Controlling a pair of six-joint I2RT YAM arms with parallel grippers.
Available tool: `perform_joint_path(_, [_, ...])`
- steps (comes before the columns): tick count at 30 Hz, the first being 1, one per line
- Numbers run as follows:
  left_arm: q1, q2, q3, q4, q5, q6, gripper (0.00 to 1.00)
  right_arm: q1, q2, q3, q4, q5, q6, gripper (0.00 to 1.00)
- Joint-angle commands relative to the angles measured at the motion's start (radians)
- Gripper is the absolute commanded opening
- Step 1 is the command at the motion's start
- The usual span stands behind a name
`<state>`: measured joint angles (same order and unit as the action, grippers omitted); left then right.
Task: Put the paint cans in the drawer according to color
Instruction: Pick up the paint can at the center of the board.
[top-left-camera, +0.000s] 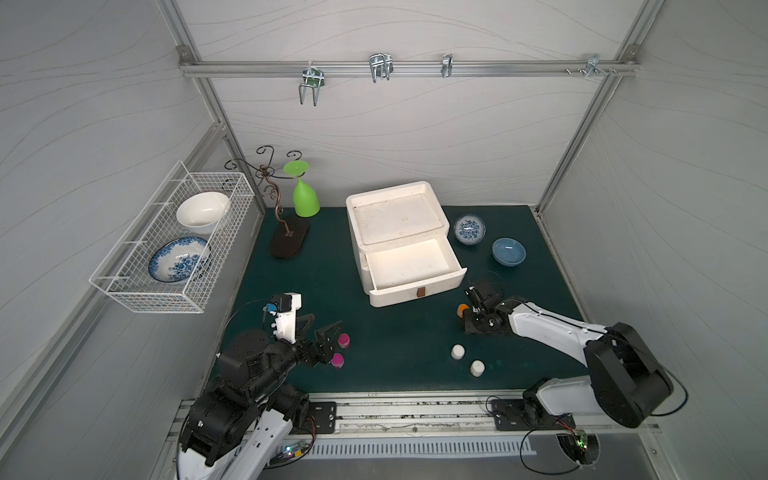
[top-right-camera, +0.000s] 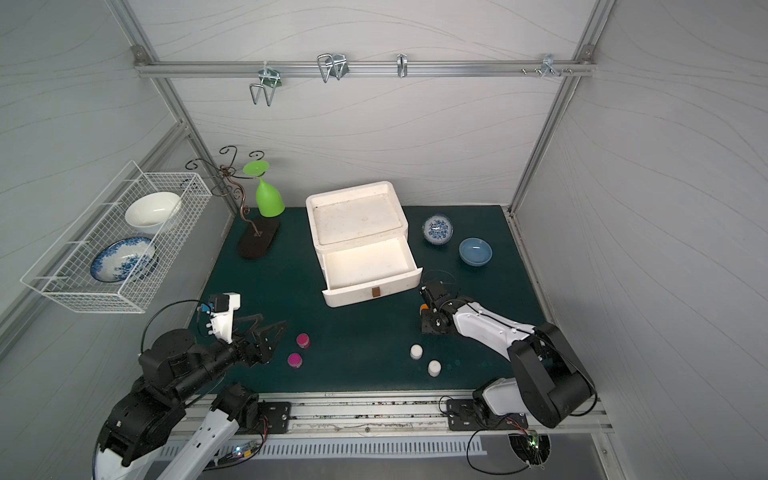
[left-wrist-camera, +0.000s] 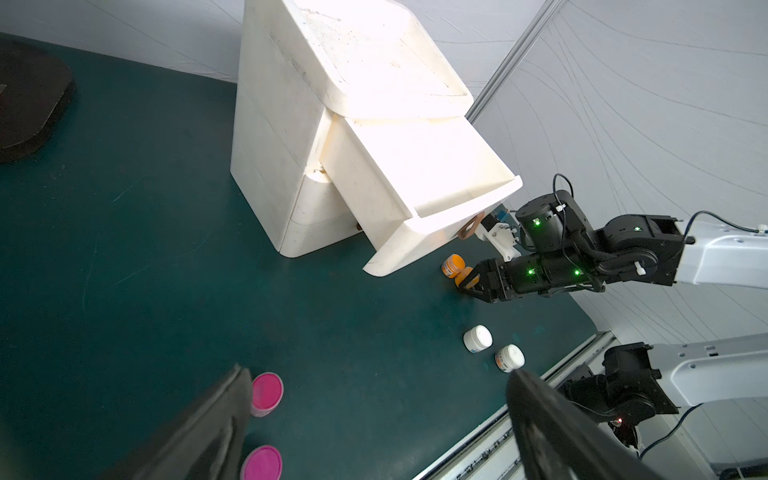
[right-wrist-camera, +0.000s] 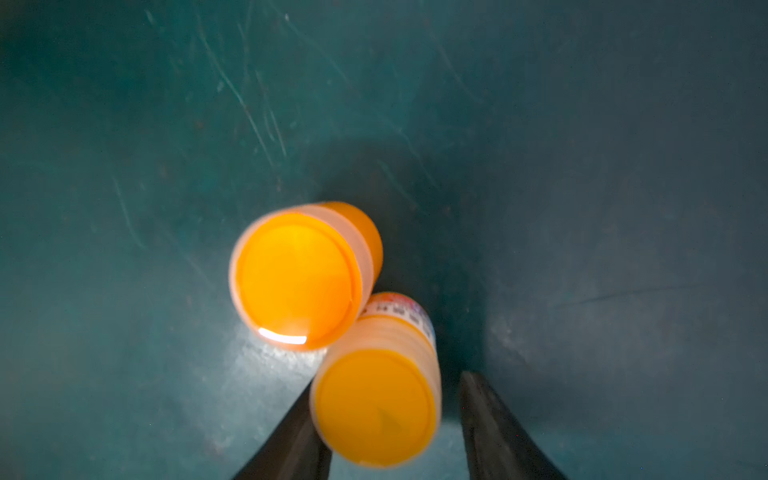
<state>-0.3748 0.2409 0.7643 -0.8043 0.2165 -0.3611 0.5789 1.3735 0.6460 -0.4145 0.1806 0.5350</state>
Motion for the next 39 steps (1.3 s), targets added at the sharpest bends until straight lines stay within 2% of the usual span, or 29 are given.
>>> perform_joint_path(1, [-0.012, -0.009, 0.003, 0.03, -0.017, -0.007, 1.0, -0.01, 0.018, 0.028, 0.031, 0.031, 0.014, 0.53])
perform_joint_path(10, [-0.033, 0.008, 0.003, 0.027, -0.031, -0.012, 1.0, -0.039, 0.048, 0.035, 0.063, 0.046, -0.01, 0.54])
perform_joint_path(14, [-0.038, 0.025, 0.004, 0.022, -0.039, -0.015, 0.99, -0.041, 0.049, 0.023, 0.074, 0.048, -0.016, 0.46])
perform_joint_path(24, [-0.044, 0.015, 0.007, 0.009, -0.082, -0.024, 0.99, -0.044, 0.047, 0.02, 0.079, 0.036, -0.021, 0.33])
perform_joint_path(35, [-0.048, 0.016, 0.009, 0.002, -0.098, -0.027, 0.99, -0.044, 0.037, 0.022, 0.064, 0.059, -0.014, 0.29])
perform_joint_path(39, [-0.05, 0.015, 0.009, 0.002, -0.101, -0.029, 0.99, -0.036, -0.031, 0.039, -0.004, 0.119, -0.014, 0.28])
